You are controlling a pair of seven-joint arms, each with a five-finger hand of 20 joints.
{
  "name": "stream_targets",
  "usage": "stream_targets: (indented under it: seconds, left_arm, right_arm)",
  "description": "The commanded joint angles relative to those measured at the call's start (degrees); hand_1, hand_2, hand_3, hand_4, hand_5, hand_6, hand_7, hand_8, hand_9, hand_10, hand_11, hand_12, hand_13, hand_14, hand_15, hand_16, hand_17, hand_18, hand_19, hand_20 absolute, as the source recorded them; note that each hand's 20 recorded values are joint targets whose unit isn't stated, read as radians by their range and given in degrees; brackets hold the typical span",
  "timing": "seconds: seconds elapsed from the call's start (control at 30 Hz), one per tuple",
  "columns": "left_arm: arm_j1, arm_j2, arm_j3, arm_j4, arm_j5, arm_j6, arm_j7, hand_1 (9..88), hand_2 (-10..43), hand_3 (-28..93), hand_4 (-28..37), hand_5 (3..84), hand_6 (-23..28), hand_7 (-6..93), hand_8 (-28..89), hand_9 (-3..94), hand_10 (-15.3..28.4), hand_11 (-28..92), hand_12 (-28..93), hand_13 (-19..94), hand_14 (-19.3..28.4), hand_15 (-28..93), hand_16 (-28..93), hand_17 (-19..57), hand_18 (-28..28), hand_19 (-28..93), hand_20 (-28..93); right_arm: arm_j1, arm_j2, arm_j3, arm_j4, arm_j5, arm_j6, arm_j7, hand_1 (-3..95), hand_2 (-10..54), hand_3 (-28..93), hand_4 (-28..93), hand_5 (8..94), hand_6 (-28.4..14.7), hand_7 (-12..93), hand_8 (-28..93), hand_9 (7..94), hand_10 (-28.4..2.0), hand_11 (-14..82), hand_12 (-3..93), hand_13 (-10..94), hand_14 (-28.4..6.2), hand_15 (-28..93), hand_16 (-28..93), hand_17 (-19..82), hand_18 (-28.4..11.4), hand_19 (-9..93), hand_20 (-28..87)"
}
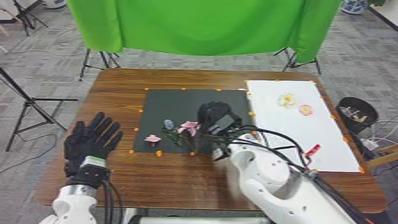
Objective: Arrange flowers
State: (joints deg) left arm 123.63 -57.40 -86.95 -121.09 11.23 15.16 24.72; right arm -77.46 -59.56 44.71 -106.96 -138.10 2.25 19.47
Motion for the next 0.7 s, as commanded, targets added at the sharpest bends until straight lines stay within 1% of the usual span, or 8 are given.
stream_targets:
  seconds: [0.03,0.13,0.27,0.43,0.53,0.6,0.63,0.7]
  left_arm:
    - [-0.5,-0.03,0.38,0.34,-0.22,0.34,-0.54,26.2,17.2,71,-28.3,41.6,10.7,15.0,-10,34.4,16.5,28,11,25,17.4,44,-8,-7.2,15.4,38,9]
    - [-0.2,-0.17,0.26,0.18,-0.13,0.41,-0.67,26.1,17.2,71,-28.3,41.6,10.7,15.0,-9,34.5,16.5,28,11,25,17.4,44,-8,-7.2,15.4,38,9]
    - [0.1,-0.1,0.01,0.14,-0.14,0.46,-0.34,26.2,17.2,71,-28.3,41.6,10.7,15.1,-9,34.4,16.5,28,11,25,17.4,44,-8,-7.2,15.4,38,9]
    - [0.0,-0.24,-0.04,0.1,-0.14,0.5,-0.5,26.3,17.1,71,-28.3,41.6,10.7,15.0,-9,34.4,16.4,28,11,25,17.4,44,-8,-7.2,15.4,38,9]
    - [0.0,-0.2,-0.13,0.06,-0.33,0.89,-0.13,26.7,16.7,71,-28.3,41.6,10.7,15.1,-9,34.4,16.4,29,11,25,17.4,44,-8,-7.2,15.4,38,9]
    - [0.2,-0.18,-0.2,-0.08,-0.38,0.98,0.15,26.8,16.6,71,-28.3,41.6,10.7,15.1,-9,34.4,16.5,29,11,25,17.4,44,-8,-7.2,15.5,38,9]
    - [0.1,-0.29,-0.32,0.03,-0.24,0.9,-0.22,26.9,16.5,71,-28.3,41.6,10.7,15.1,-9,34.4,16.5,29,11,25,17.4,44,-8,-7.2,15.5,38,9]
    - [0.1,-0.17,-0.28,-0.09,-0.54,1.15,0.29,26.9,16.5,71,-28.3,41.7,10.7,15.1,-9,34.4,16.5,28,11,26,17.4,44,-8,-7.2,15.4,38,9]
  right_arm:
    - [1.9,-2.4,-1.5,1.7,-0.8,0.2,2.5,60.9,-9.5,70,-28,70.0,1.3,26,-4,83.1,-8.7,6.3,35.4,72,-6.1,26,44,31,-19.0,75,39]
    - [1.6,-2.3,-1.4,1.5,-1.2,-0.3,3.2,62.3,-9.5,69,-28,69.0,1.6,24,-5,81.9,-8.5,5.8,34.5,72,-5.7,25,43,30,-19.0,75,39]
    - [1.2,-2.2,-0.7,1.2,-0.7,-2.1,3.4,62.3,-9.5,69,-28,68.3,2.0,22,-7,80.9,-8.4,5.6,33.8,71,-5.8,25,43,30,-19.0,75,38]
    - [0.6,-1.9,-0.7,0.4,-0.6,-3.2,4.6,61.7,-9.5,68,-28,67.7,2.3,22,-13,79.8,-8.7,6.0,33.1,70,-5.9,25,42,30,-19.1,74,38]
    - [0.2,-1.9,-0.2,-0.1,-0.8,-4.3,4.6,60.2,-9.5,68,-28,67.2,2.1,22,-15,77.9,-9.3,9.1,30.2,70,-6.0,26,42,29,-19.3,75,38]
    - [0.0,-1.9,0.3,-0.4,-0.5,-5.3,4.7,58.0,-9.5,71,-28,67.0,1.9,22,-15,76.5,-9.7,11.7,27.9,70,-6.3,27,41,29,-19.5,75,38]
    - [-0.3,-1.9,0.5,-0.4,-0.2,-5.2,4.6,56.0,-9.5,72,-28,67.7,1.9,23,-14,75.2,-10.0,14.0,25.8,69,-6.7,28,40,29,-19.6,75,38]
    - [-0.2,-1.9,0.5,-0.4,-0.4,-4.9,4.2,53.6,-9.5,74,-28,69.2,1.2,26,-7,73.6,-10.5,16.7,22.8,68,-7.3,31,37,29,-19.7,75,39]
